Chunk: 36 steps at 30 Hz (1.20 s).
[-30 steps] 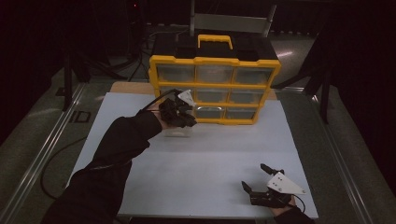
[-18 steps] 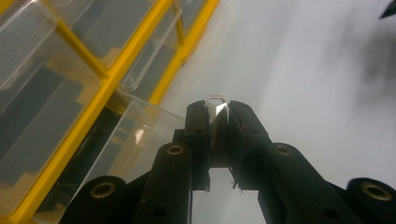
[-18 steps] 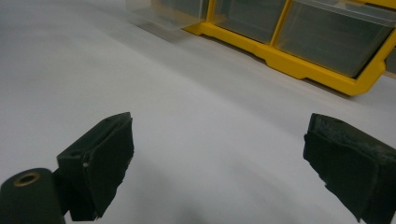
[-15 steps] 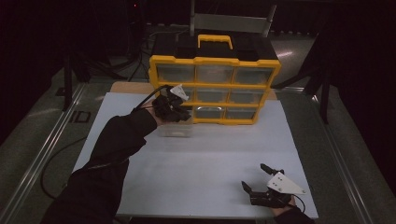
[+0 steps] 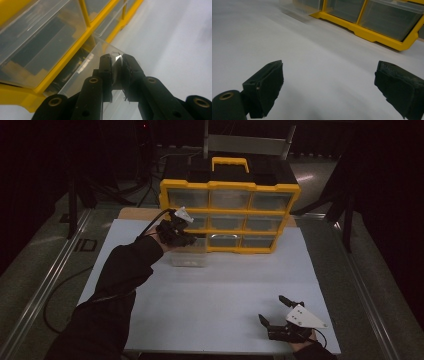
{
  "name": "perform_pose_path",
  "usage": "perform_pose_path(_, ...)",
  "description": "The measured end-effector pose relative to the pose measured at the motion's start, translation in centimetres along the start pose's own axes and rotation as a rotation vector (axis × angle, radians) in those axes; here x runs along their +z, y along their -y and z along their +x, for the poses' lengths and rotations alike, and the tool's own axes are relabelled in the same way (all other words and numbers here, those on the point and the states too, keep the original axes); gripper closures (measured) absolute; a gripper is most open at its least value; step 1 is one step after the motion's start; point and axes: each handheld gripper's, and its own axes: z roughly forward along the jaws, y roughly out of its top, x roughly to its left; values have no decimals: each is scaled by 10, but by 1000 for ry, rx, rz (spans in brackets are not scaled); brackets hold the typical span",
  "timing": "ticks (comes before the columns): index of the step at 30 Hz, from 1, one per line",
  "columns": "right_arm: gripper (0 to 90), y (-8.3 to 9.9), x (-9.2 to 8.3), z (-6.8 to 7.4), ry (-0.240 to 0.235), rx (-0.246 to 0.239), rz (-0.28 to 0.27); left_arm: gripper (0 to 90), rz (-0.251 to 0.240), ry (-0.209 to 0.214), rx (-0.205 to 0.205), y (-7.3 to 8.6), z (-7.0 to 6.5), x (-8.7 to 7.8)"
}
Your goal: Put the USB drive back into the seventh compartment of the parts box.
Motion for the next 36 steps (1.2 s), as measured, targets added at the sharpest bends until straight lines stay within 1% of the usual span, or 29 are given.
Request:
perform_pose_path(3,88,0,0,0,3,-3,1,792,-6,-20,-27,2,3,2)
perform_pose_path(4,89,0,0,0,0,1,-1,793,-6,-20,-27,2,3,2)
perform_pose_path(5,89,0,0,0,-1,1,1,792,-3,-36,-48,4,5,4)
perform_pose_path(8,89,0,0,0,1,-4,1,792,4,-56,-64,6,7,7)
perform_pose_path(9,89,0,0,0,0,-1,0,793,3,-57,-75,7,7,8)
perform_pose_path(11,88,0,0,0,-1,0,1,792,6,-58,-79,7,7,9)
perform_pose_path(12,88,0,0,0,-1,0,1,792,11,-65,-86,8,8,11)
perform_pose_path(15,89,0,0,0,0,-1,0,792,8,-62,-105,9,8,13)
perform_pose_path(18,89,0,0,0,0,-1,1,792,13,-62,-103,9,8,14)
perform_pose_path(19,89,0,0,0,0,-3,0,792,14,-62,-105,11,8,18)
perform_pose_path(20,89,0,0,0,0,-3,0,792,14,-62,-105,11,8,18)
perform_pose_path(21,89,0,0,0,-1,0,1,792,14,-60,-114,12,9,20)
perform_pose_path(22,89,0,0,0,0,-2,0,792,24,-57,-110,12,9,22)
perform_pose_path(24,89,0,0,0,2,-4,1,792,24,-58,-115,12,9,24)
perform_pose_path(25,89,0,0,0,2,-3,2,792,34,-53,-118,13,9,25)
perform_pose_path(28,89,0,0,0,0,1,2,792,42,-46,-122,13,9,29)
perform_pose_path(31,89,0,0,0,-1,-2,1,792,50,-45,-118,12,8,33)
perform_pose_path(32,88,0,0,0,-1,0,2,792,63,-47,-112,12,8,34)
perform_pose_path(36,88,0,0,0,-2,0,-2,792,73,-42,-117,13,9,39)
